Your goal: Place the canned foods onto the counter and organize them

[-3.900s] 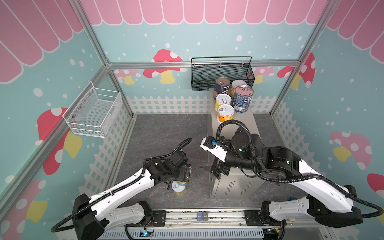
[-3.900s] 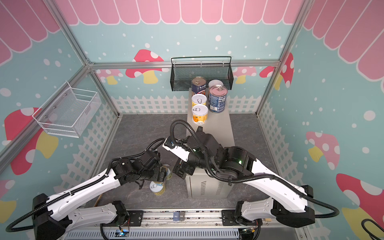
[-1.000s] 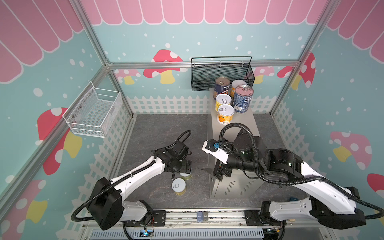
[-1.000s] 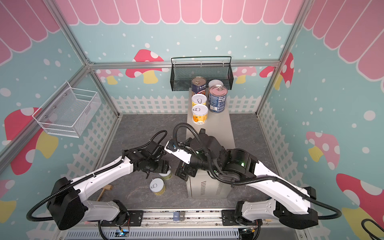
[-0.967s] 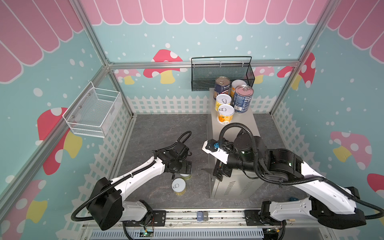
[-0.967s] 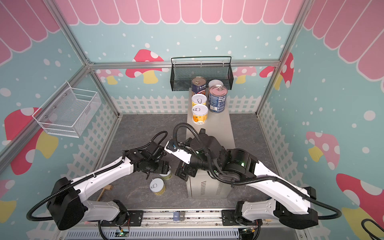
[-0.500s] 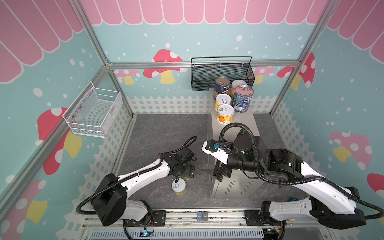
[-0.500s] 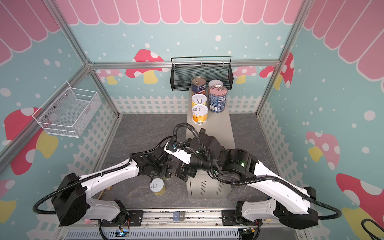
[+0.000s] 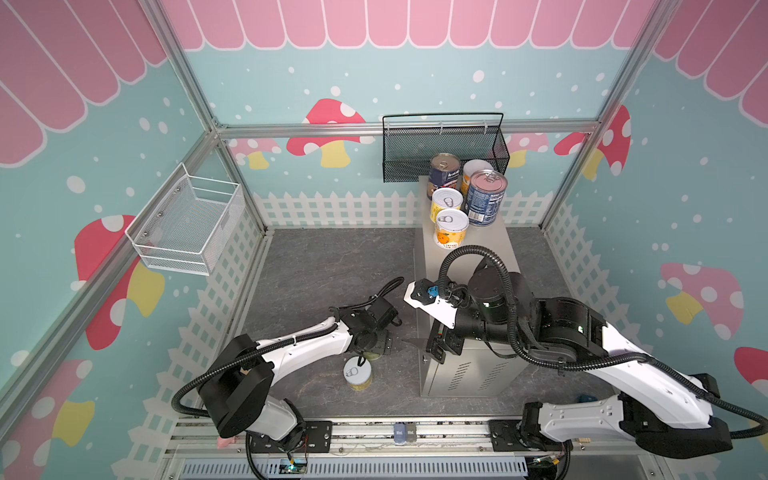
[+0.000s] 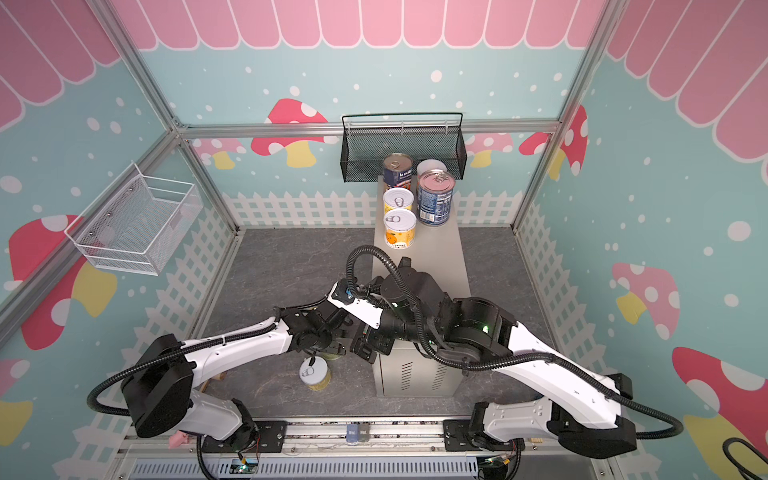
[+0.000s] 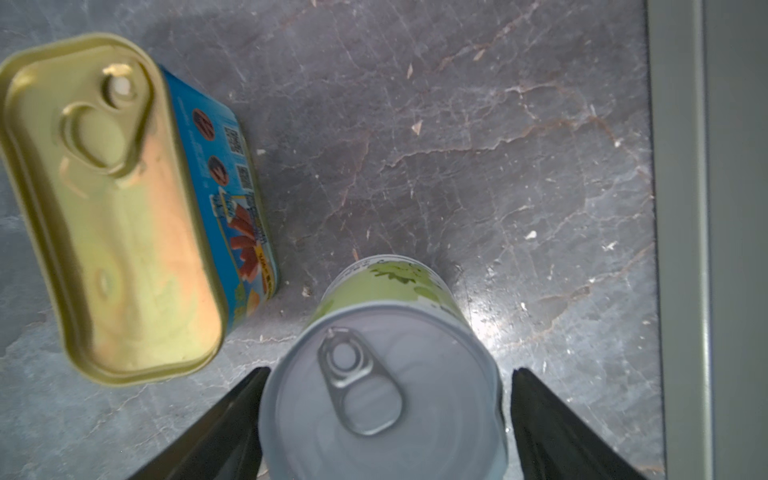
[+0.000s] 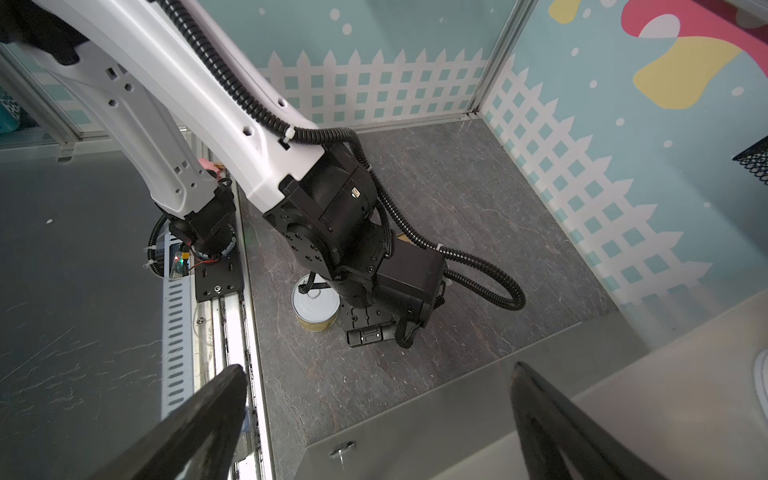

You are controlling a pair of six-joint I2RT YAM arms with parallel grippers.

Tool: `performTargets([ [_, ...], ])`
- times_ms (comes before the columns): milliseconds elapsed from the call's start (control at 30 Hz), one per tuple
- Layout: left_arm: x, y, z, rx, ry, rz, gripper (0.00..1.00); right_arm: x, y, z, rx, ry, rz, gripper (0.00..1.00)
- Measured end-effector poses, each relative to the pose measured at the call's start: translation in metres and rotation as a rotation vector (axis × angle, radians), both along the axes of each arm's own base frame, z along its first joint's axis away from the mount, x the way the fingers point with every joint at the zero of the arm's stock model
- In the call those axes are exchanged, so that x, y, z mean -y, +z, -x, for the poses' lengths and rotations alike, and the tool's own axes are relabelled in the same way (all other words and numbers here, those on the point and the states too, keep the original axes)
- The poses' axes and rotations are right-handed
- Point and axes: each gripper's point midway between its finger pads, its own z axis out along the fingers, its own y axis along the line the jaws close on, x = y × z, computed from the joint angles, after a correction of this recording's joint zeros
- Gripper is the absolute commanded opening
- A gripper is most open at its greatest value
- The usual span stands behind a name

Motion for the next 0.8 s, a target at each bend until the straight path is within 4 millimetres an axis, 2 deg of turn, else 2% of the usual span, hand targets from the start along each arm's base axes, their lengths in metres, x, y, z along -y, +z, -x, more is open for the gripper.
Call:
performTargets([
  [300,0.000,-0.007,-0.002,-0.002,-0.002,-0.022,0.72,0.000,-0.001,0.000,0.001,0.001,-0.001,0.99],
  [500,-0.002,0.003,0.001,0.001,-0.027,-0.020,0.53,-0.002,-0.002,-0.001,0.003,0.001,-0.007,0.99],
  [600,0.003,0.026,0.003,0.028,-0.061,0.029,0.52,-0.005,-0.004,-0.002,0.006,0.001,-0.011,0.99],
  [700,0.009,0.065,0.000,0.082,-0.095,0.111,0.50,-0.007,-0.005,-0.002,0.014,0.007,-0.019,0.99],
  [800,0.006,0.107,-0.005,0.144,-0.114,0.204,0.41,-0.008,-0.004,0.000,0.032,0.027,-0.040,0.99],
])
